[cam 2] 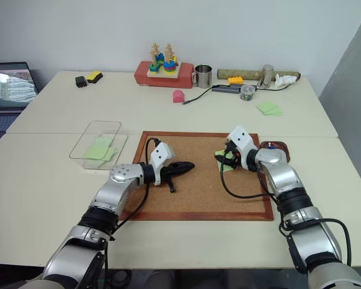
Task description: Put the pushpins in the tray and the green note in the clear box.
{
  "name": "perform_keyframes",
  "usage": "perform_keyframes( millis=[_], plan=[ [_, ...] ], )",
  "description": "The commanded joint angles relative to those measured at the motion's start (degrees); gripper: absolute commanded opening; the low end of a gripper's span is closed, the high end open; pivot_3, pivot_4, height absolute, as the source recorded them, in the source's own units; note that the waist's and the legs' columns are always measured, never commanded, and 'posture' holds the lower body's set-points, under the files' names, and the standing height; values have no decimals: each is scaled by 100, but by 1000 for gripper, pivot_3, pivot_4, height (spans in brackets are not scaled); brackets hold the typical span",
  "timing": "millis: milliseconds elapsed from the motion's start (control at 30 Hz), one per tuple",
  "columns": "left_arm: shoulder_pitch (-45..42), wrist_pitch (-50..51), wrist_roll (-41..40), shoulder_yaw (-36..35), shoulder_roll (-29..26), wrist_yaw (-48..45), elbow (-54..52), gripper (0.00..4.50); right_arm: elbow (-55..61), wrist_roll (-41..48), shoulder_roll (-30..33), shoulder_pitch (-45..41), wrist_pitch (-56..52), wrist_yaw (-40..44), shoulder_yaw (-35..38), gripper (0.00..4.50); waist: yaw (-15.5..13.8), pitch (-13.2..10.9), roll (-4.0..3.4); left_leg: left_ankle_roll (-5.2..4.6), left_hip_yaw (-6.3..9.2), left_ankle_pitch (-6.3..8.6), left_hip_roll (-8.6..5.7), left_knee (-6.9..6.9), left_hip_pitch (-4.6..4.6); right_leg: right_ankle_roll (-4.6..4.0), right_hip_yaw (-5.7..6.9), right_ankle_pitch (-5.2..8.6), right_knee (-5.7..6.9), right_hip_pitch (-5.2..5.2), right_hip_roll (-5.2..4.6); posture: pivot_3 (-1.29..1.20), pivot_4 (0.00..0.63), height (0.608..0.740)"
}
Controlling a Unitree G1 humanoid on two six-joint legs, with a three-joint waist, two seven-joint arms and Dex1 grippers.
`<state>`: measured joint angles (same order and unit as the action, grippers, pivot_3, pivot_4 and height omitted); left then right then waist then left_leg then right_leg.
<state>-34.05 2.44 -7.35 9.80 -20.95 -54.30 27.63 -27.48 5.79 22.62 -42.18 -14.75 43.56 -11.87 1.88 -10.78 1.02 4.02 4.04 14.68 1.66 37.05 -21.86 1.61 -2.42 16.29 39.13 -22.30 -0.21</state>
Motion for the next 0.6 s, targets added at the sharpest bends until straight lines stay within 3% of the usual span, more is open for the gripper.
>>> perform_keyframes(
  millis=[33, 200, 367, 600],
  plan=[
    [53, 53, 113, 14, -8, 65, 12, 0, 29, 5, -26, -140, 179, 27, 193, 2337, 0, 0, 0, 0, 0, 0, 0, 0, 0, 0, 0, 0, 0, 0, 0, 0, 150, 740],
    [81, 78, 105, 17, -19, 48, -40, 0, -111, -26, -55, -139, 247, -18, 235, 1086, 0, 0, 0, 0, 0, 0, 0, 0, 0, 0, 0, 0, 0, 0, 0, 0, 150, 740],
    [87, 105, 105, 11, -27, 51, -68, 0, -83, -35, -45, -104, 254, -6, 270, 139, 0, 0, 0, 0, 1, 0, 0, 0, 0, 0, 0, 0, -1, 0, 0, 0, 150, 740],
    [98, 129, 125, 32, -17, 60, -81, 0, 141, 38, -95, -83, 260, 21, 351, 11, 0, 0, 0, 0, 1, 0, 0, -1, 0, 0, 0, 0, -1, 0, 0, 0, 150, 740]
  ],
)
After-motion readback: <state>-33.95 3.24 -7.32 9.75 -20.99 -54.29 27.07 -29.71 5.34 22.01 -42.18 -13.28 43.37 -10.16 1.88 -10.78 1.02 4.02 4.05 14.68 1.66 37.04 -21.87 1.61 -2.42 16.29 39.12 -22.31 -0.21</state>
